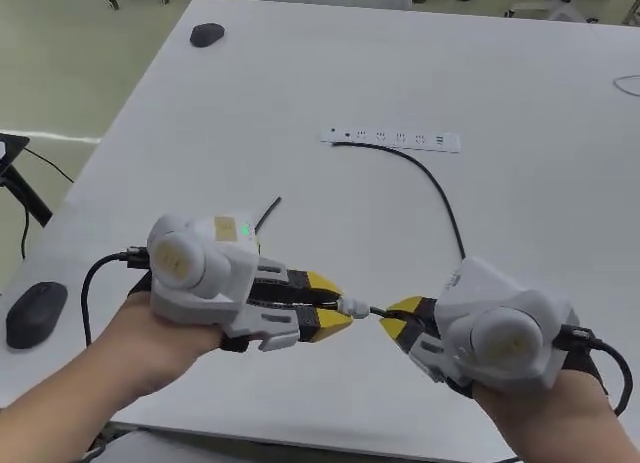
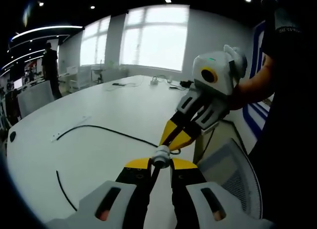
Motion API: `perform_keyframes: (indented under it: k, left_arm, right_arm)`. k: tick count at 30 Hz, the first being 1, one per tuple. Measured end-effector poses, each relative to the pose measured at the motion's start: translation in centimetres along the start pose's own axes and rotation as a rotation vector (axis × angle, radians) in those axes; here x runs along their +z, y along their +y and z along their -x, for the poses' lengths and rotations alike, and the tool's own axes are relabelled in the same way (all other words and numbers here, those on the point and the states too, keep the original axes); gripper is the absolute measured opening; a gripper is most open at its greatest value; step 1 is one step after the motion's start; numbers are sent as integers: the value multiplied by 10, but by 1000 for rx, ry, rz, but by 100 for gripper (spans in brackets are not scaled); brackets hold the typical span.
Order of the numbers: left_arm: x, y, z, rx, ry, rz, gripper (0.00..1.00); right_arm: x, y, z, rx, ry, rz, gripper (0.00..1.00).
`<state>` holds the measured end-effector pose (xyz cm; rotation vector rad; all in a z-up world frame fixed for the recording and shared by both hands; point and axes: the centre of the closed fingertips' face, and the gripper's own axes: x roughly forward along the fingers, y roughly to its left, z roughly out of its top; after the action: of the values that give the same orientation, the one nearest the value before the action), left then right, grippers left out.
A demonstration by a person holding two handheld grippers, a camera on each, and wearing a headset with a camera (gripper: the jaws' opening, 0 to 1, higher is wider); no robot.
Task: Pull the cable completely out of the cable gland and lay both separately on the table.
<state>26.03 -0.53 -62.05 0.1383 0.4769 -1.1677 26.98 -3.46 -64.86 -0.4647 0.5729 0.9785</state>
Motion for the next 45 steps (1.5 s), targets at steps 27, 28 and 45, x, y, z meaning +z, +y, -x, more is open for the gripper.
perform_keyframes:
  k: [27,28,45]
  left_arm:
    - [1,0,7,-7,-23,51,15]
    - [1,0,7,-6,-25,51,15]
    - [3,-4,1,-8,-25,49,15]
  right_arm:
    - [-59,-21,-12,-54,86,-287,0]
    - [-62,-22,-12,-57,91,-300,0]
    - [-89,-26,-14,-81,124,-434,0]
